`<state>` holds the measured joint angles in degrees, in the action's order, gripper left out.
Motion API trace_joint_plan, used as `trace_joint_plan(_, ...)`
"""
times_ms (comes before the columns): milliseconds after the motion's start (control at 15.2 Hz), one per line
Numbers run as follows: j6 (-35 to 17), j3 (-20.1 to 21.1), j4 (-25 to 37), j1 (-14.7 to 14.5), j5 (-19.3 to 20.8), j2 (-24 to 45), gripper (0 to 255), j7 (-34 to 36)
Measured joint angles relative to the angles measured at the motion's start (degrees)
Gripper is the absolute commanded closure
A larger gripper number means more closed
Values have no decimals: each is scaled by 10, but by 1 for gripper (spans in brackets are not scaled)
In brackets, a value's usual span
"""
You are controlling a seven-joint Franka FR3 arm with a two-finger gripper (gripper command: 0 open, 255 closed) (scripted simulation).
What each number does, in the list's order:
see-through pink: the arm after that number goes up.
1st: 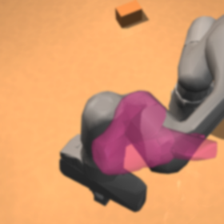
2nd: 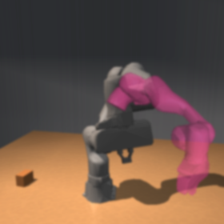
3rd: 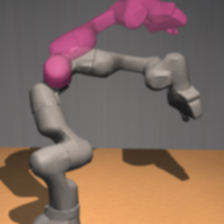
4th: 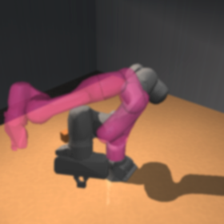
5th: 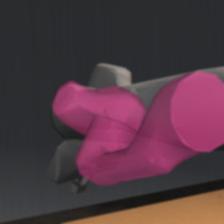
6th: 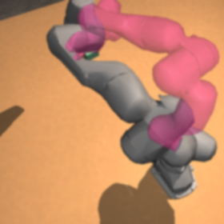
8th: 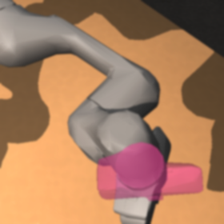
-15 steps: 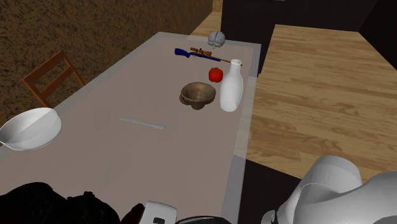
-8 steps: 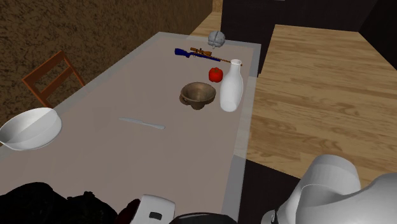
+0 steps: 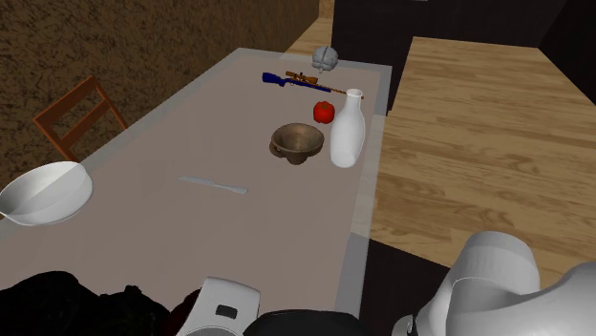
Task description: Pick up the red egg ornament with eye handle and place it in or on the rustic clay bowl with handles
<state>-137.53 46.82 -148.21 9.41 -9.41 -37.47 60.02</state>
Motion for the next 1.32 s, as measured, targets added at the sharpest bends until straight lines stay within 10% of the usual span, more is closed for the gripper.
trace_joint_plan(1320, 93, -128, 34, -11, 12, -53, 255, -104)
